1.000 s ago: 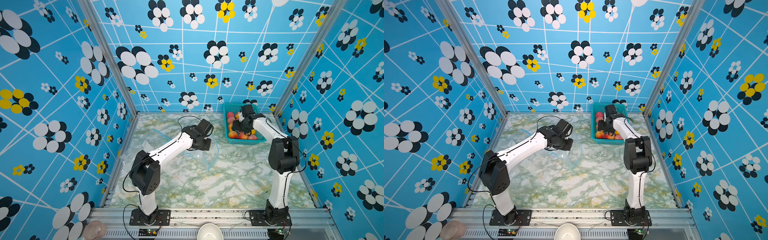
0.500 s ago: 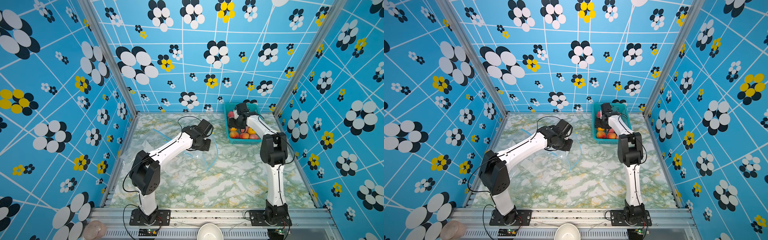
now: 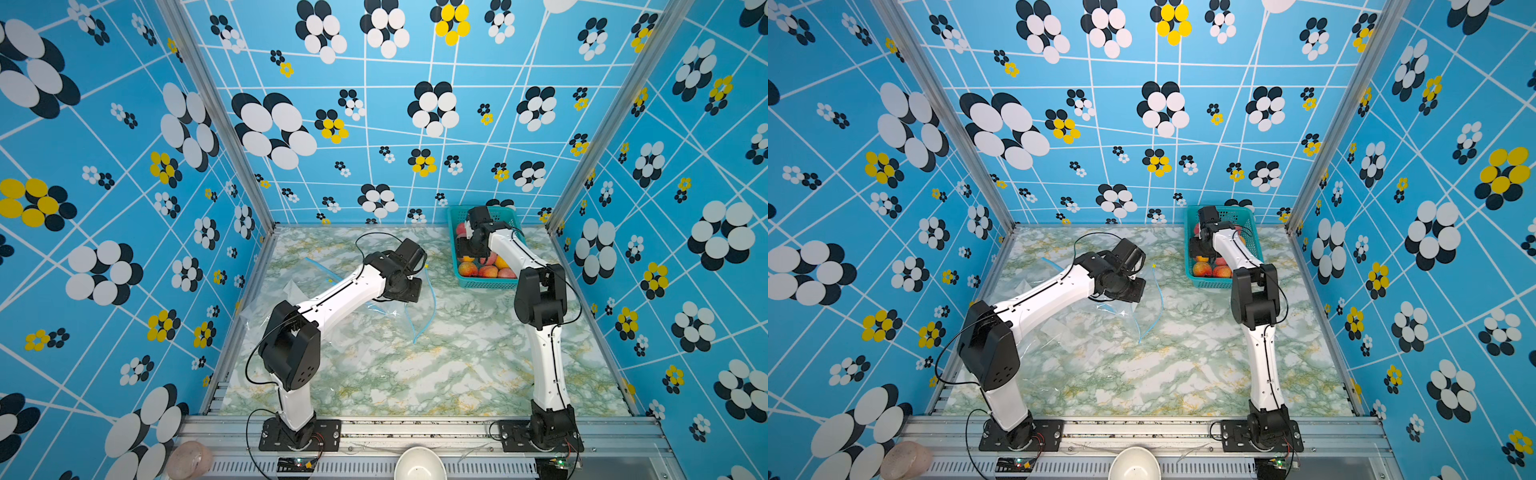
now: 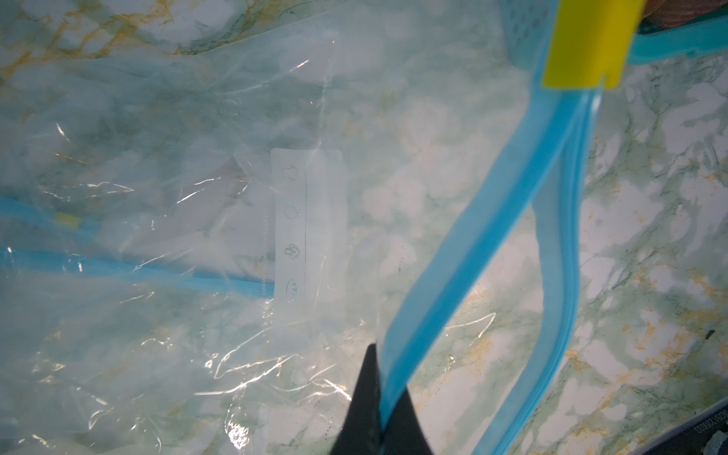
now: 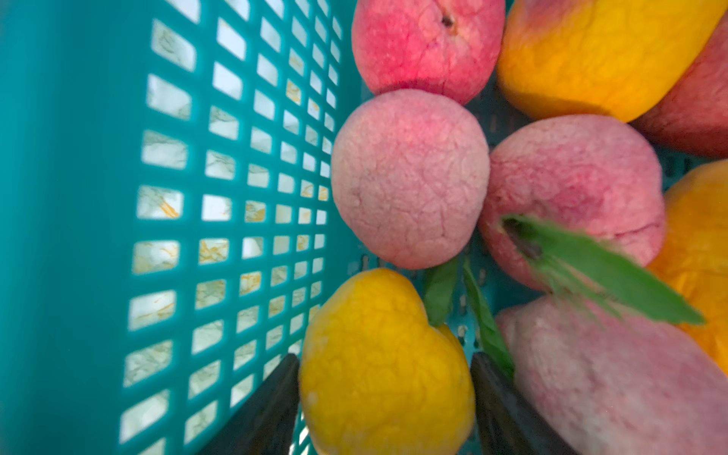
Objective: Place the peach in a zip-top bag and seal the zipper
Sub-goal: Pick up the peach from the basket, then place the peach in the zipper food storage bag.
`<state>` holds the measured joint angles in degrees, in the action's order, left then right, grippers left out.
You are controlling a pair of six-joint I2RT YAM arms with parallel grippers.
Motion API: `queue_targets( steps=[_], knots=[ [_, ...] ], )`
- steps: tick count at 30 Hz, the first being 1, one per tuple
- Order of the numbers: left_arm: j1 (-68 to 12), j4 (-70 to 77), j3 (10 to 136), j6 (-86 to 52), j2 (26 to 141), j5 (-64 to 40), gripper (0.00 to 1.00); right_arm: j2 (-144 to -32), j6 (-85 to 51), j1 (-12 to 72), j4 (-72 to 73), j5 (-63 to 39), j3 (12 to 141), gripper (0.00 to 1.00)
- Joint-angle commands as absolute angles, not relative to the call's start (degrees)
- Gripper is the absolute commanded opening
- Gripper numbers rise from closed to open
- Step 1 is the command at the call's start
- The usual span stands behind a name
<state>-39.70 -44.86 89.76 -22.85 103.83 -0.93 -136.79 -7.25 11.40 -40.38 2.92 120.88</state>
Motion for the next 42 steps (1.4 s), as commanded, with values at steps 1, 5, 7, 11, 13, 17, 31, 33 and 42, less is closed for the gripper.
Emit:
queue_targets(
  steps=[1,5,7,11,13,17,31,33,42],
  knots=[
    [-39.80,-46.22,91.05,-22.85,104.50,-1.31,0.00,-137.99,-6.16,11.60,-43.16,3.45,122.07,0.64],
    [-39.90,-46.14,90.57,-22.94,103.81,-0.89,0.00,-137.03,-7.08,11.60,-42.86,2.42,122.00,0.60],
    [-39.86,-46.14,90.53,-22.96,103.71,-0.94,0.00,-135.56,-7.63,11.61,-42.30,2.31,121.42,0.60],
    [-39.90,-45.89,90.62,-23.20,103.51,-1.23,0.00,-130.99,-8.25,11.60,-40.77,2.18,119.40,0.60],
    [-39.90,-45.66,90.53,-23.37,103.41,-1.55,0.00,-128.60,-8.47,11.60,-40.12,2.43,118.18,0.60],
    [-39.90,-44.79,90.19,-24.06,102.83,-2.59,0.00,-122.89,-8.75,11.60,-38.64,2.72,114.43,0.59],
    [-37.92,-39.64,87.85,-27.91,100.51,-9.76,0.00,-102.88,-13.49,13.91,-29.39,-8.10,92.73,0.58],
    [-37.79,-39.50,87.80,-28.15,100.70,-10.33,0.00,-98.74,-14.35,15.81,-27.73,-9.82,87.87,0.58],
    [-36.94,-38.92,87.62,-29.44,101.65,-10.81,0.00,-82.33,-19.20,23.60,-24.62,-14.18,73.68,0.58]
  ],
)
